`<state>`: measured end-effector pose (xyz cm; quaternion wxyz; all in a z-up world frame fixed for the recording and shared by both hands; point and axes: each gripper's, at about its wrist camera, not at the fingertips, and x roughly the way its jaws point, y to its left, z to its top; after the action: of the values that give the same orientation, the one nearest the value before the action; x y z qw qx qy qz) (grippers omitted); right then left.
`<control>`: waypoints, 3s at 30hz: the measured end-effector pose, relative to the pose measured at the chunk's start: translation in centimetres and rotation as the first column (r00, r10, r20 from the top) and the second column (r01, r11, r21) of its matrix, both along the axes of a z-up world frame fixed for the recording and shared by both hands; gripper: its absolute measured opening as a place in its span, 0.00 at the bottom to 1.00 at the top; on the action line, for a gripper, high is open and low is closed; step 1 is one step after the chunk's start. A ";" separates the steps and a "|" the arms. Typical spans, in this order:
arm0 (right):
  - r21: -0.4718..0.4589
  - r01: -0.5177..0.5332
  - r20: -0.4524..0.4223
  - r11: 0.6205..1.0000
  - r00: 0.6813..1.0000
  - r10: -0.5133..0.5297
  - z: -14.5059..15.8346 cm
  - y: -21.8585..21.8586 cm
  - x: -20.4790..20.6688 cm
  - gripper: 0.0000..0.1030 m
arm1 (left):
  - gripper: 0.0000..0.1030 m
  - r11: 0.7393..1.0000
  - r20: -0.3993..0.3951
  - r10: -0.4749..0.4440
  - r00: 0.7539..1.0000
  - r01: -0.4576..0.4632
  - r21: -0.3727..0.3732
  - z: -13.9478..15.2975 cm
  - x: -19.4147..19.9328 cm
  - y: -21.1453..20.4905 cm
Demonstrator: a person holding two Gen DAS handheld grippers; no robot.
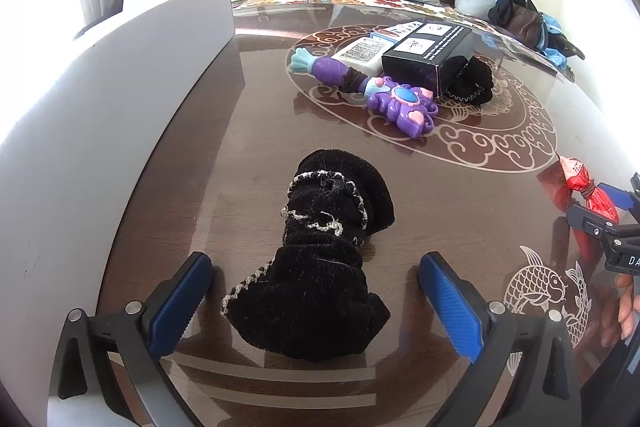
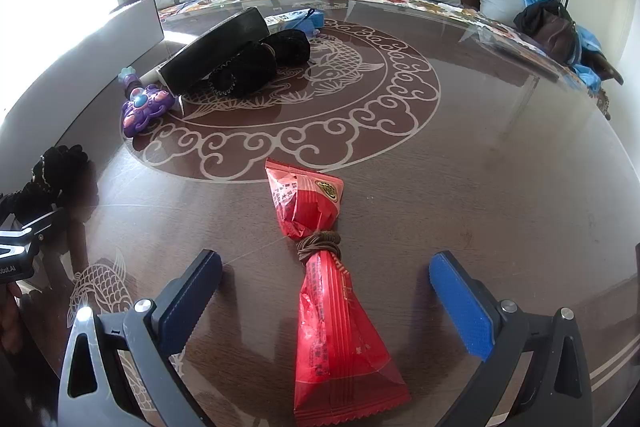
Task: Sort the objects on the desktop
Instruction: 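Lift both held items and carry them toward the white box, then lower both items into the white box and open both grippers, then move both tools back over the table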
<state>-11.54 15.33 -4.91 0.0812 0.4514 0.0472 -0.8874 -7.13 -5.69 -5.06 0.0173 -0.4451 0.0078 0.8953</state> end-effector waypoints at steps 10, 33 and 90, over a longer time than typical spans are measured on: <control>0.000 0.000 0.001 1.000 1.000 0.000 0.0 0.0 0.0 1.00 | 1.00 0.996 0.059 -0.090 0.994 0.090 -0.002 0.3 -0.1 -0.1; -0.085 -0.286 -0.087 0.954 0.956 0.279 12.9 -12.2 -0.7 0.18 | 0.28 0.935 -0.171 0.084 0.982 -0.019 0.354 12.5 5.1 -12.3; 0.000 -0.029 -0.009 1.000 1.000 0.029 0.1 -3.0 0.0 0.98 | 0.86 0.986 0.077 0.070 0.995 -0.080 0.146 2.5 -1.7 0.9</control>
<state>-11.50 12.34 -4.80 0.0938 0.4468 0.0539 -0.8881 -8.83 -4.77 -2.60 0.0169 -0.4744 -0.0763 0.8768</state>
